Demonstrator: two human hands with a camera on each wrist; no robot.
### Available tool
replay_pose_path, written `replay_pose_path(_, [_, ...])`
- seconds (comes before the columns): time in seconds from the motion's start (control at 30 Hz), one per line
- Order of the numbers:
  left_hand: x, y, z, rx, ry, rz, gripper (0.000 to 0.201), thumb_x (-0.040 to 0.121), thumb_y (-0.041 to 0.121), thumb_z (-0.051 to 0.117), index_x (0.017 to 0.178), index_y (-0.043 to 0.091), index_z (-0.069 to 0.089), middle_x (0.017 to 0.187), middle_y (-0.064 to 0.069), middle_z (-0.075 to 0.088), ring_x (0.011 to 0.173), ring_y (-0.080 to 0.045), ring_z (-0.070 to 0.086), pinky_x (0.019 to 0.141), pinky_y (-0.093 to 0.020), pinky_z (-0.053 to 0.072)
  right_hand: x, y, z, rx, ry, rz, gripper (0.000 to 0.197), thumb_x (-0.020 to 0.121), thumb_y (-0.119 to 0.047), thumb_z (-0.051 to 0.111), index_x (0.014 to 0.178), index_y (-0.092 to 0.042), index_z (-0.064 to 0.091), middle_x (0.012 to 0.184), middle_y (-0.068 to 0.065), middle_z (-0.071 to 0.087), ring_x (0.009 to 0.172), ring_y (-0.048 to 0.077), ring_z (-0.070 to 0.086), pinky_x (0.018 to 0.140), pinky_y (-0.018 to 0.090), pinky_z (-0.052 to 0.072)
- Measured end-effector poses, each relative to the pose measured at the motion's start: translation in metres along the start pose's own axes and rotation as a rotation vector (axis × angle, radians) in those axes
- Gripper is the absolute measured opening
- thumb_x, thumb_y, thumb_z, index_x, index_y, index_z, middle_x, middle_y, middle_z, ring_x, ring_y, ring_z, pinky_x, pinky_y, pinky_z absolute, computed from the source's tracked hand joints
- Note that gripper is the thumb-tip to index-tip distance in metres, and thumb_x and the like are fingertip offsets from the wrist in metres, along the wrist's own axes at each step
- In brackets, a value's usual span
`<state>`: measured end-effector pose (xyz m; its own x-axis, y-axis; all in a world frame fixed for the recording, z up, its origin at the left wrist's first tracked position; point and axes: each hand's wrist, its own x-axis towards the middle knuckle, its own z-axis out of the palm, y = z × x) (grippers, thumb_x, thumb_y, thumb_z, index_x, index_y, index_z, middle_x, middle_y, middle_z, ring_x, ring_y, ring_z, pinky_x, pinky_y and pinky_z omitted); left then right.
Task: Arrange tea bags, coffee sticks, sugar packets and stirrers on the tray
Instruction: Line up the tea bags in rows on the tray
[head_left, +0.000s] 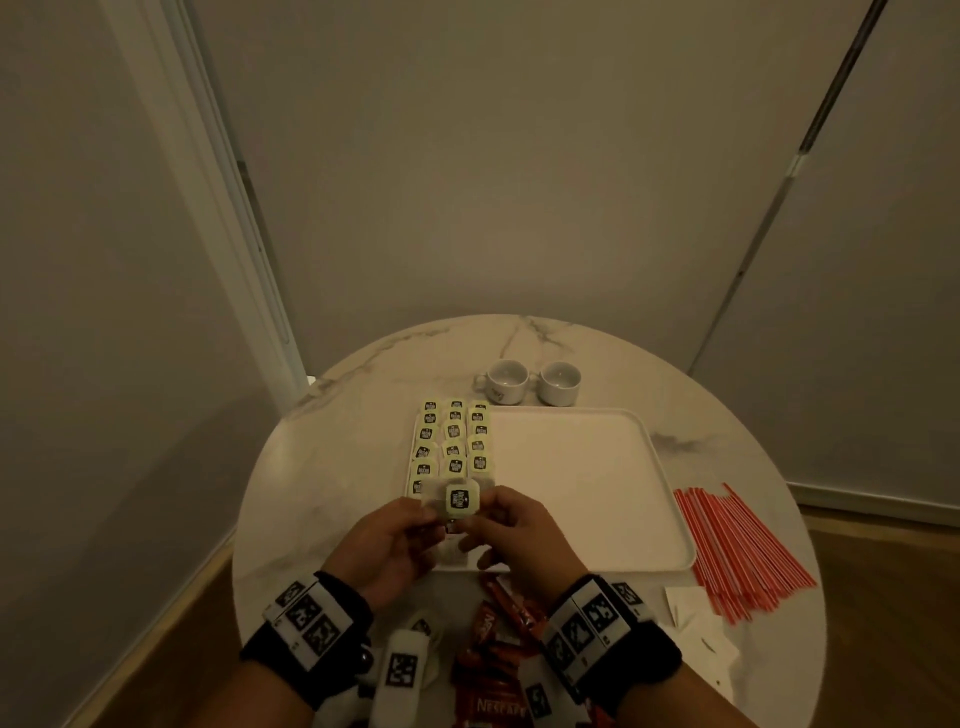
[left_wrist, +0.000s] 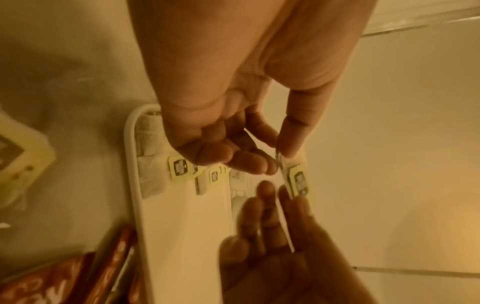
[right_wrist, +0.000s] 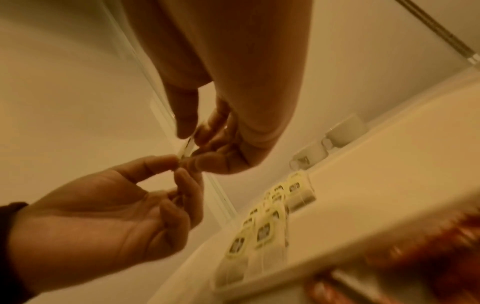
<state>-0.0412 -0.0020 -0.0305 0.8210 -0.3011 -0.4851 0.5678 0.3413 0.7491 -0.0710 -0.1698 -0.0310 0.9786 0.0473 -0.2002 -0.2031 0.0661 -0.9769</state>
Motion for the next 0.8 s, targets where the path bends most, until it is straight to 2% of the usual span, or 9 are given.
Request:
replay_pose_path(0.07, [0.002, -0.006, 0.006, 0.090, -0.039, 0.010, 0.031, 0.080, 0.003, 0.061, 0.111, -0.002, 0.060, 0.087, -0.013, 0.064, 0.069, -0.018, 0.058, 0.058, -0.030, 0.040, 0.005, -0.010, -0.005, -0.072, 0.044, -0.051, 0.005, 0.088, -0.005, 0.063, 0.092, -0.006, 0.064, 0.082, 0.014, 0.070, 0.069, 0.019, 0.064, 0.054, 0.026, 0.048])
replay_pose_path(0.1, [0.002, -0.006, 0.010, 0.145, -0.040, 0.033, 0.034, 0.081, 0.002, 0.061, 0.115, -0.002, 0.058, 0.088, -0.014, 0.064, 0.069, -0.018, 0.058, 0.058, -0.029, 0.041, 0.007, -0.015, -0.008, -0.121, 0.054, -0.071, 0.003, 0.088, -0.005, 0.062, 0.089, -0.008, 0.064, 0.080, 0.012, 0.069, 0.068, 0.018, 0.064, 0.052, 0.025, 0.047])
replay_pose_path(0.2, [0.003, -0.004, 0.017, 0.213, -0.034, 0.115, 0.024, 0.088, 0.010, 0.060, 0.112, 0.007, 0.062, 0.091, -0.014, 0.066, 0.068, -0.022, 0.059, 0.055, -0.028, 0.041, 0.013, -0.026, -0.017, -0.320, 0.060, -0.099, 0.006, 0.086, -0.009, 0.064, 0.082, -0.013, 0.062, 0.070, 0.005, 0.066, 0.060, 0.012, 0.060, 0.048, 0.019, 0.042])
replay_pose_path(0.33, [0.007, -0.003, 0.019, 0.385, 0.051, 0.277, 0.015, 0.090, 0.014, 0.062, 0.098, 0.005, 0.070, 0.084, -0.016, 0.069, 0.066, -0.021, 0.061, 0.056, -0.030, 0.047, 0.019, -0.034, -0.022, -0.537, 0.054, -0.101, 0.004, 0.084, -0.009, 0.066, 0.086, -0.010, 0.063, 0.066, -0.001, 0.062, 0.050, 0.001, 0.054, 0.046, 0.010, 0.038])
replay_pose_path(0.43, [0.009, -0.006, 0.024, 0.334, 0.088, 0.295, 0.010, 0.089, 0.006, 0.061, 0.092, 0.002, 0.070, 0.074, -0.012, 0.069, 0.066, -0.022, 0.061, 0.058, -0.032, 0.049, 0.020, -0.031, -0.020, -0.412, 0.071, -0.064, 0.015, 0.082, -0.007, 0.067, 0.096, -0.007, 0.063, 0.076, 0.010, 0.067, 0.057, 0.009, 0.058, 0.046, 0.019, 0.042])
replay_pose_path(0.5, [0.009, -0.008, 0.028, 0.259, 0.089, 0.287, 0.011, 0.089, 0.004, 0.060, 0.095, 0.001, 0.069, 0.078, -0.013, 0.070, 0.066, -0.021, 0.062, 0.060, -0.033, 0.051, 0.019, -0.024, -0.017, -0.292, 0.099, -0.034, 0.018, 0.080, -0.010, 0.071, 0.095, -0.007, 0.061, 0.077, 0.012, 0.068, 0.061, 0.014, 0.060, 0.047, 0.025, 0.045])
replay_pose_path(0.63, [0.010, -0.011, 0.032, 0.224, 0.066, 0.268, 0.015, 0.089, 0.006, 0.059, 0.100, 0.007, 0.069, 0.088, -0.014, 0.073, 0.072, -0.021, 0.066, 0.066, -0.033, 0.056, 0.016, -0.011, -0.013, -0.173, 0.154, -0.030, 0.017, 0.080, -0.011, 0.074, 0.089, -0.003, 0.062, 0.069, 0.005, 0.065, 0.059, 0.016, 0.059, 0.051, 0.029, 0.048])
replay_pose_path(0.7, [0.012, -0.011, 0.032, 0.264, 0.083, 0.270, 0.015, 0.089, 0.014, 0.062, 0.102, 0.015, 0.071, 0.091, -0.008, 0.073, 0.077, -0.021, 0.066, 0.066, -0.034, 0.054, 0.017, -0.009, -0.013, -0.191, 0.159, -0.055, 0.008, 0.081, -0.007, 0.072, 0.084, -0.009, 0.065, 0.069, 0.002, 0.066, 0.060, 0.014, 0.060, 0.055, 0.030, 0.049])
replay_pose_path(0.8, [0.020, -0.008, 0.028, 0.389, 0.171, 0.355, 0.013, 0.089, 0.024, 0.064, 0.095, 0.023, 0.075, 0.081, 0.003, 0.072, 0.071, -0.015, 0.060, 0.058, -0.029, 0.046, 0.018, -0.011, -0.014, -0.282, 0.123, -0.093, 0.013, 0.082, -0.004, 0.067, 0.082, -0.017, 0.067, 0.068, -0.005, 0.065, 0.060, 0.010, 0.058, 0.056, 0.026, 0.050])
